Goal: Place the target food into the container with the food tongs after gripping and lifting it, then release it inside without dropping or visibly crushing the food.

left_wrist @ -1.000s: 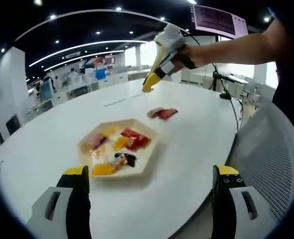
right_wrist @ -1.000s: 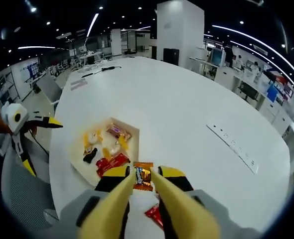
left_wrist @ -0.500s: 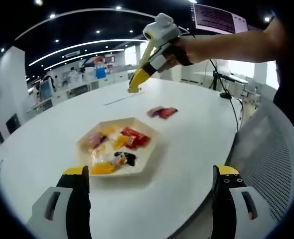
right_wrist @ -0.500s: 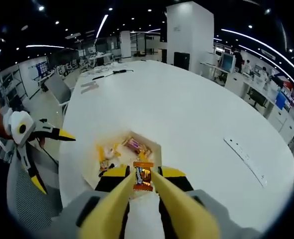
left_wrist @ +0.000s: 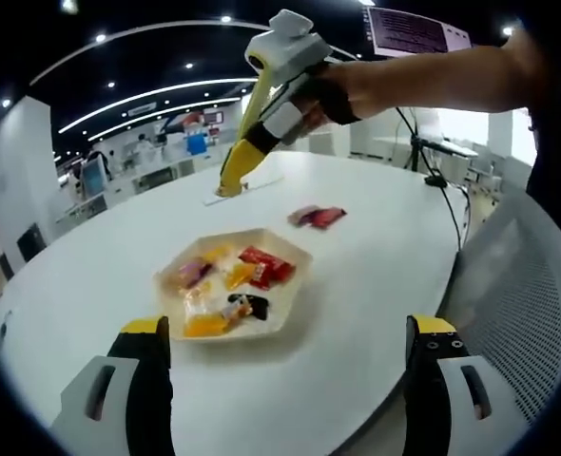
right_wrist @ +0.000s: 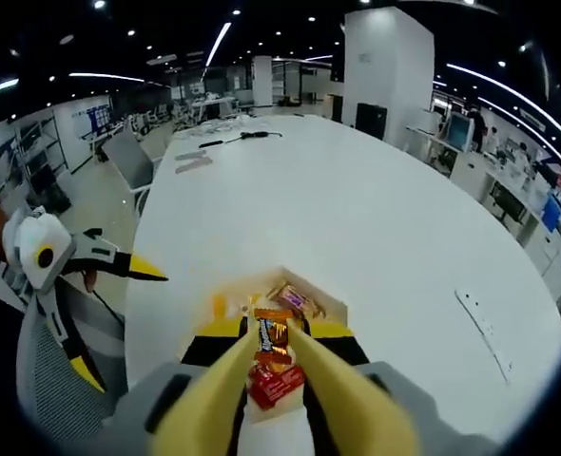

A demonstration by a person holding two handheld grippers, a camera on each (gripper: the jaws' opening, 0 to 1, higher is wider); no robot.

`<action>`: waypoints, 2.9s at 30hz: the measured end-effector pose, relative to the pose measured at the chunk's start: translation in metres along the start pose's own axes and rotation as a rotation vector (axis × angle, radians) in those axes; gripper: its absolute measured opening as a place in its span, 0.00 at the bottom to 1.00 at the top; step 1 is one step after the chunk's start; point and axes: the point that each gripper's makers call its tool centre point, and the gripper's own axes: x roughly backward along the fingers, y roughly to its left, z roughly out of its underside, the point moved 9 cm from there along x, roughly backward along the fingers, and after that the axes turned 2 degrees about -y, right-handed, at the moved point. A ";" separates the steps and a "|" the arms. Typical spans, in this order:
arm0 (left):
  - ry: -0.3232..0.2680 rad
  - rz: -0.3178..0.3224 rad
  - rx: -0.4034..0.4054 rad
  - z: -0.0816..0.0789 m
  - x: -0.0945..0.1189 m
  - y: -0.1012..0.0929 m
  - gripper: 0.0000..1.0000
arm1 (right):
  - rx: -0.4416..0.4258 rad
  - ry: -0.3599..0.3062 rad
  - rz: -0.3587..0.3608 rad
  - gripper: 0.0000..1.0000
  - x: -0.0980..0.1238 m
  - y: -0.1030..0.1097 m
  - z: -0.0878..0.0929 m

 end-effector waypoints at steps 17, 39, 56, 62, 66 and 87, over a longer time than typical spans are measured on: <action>0.002 0.003 -0.008 0.000 0.000 -0.001 1.00 | 0.049 -0.077 -0.021 0.26 0.012 0.004 -0.003; 0.010 0.027 -0.015 0.001 -0.001 -0.003 1.00 | 0.133 -0.099 -0.031 0.27 0.054 -0.006 0.024; 0.013 0.023 -0.013 0.002 -0.001 -0.002 1.00 | 0.125 -0.131 -0.032 0.28 0.086 -0.027 0.048; 0.018 0.025 -0.012 0.002 -0.002 -0.003 1.00 | 0.124 -0.131 -0.006 0.28 0.104 -0.038 0.060; 0.025 0.028 -0.014 0.003 -0.002 -0.003 1.00 | 0.120 -0.116 0.000 0.28 0.111 -0.044 0.070; 0.031 0.023 -0.019 0.004 -0.002 -0.003 1.00 | 0.116 -0.032 0.048 0.28 0.150 -0.067 0.133</action>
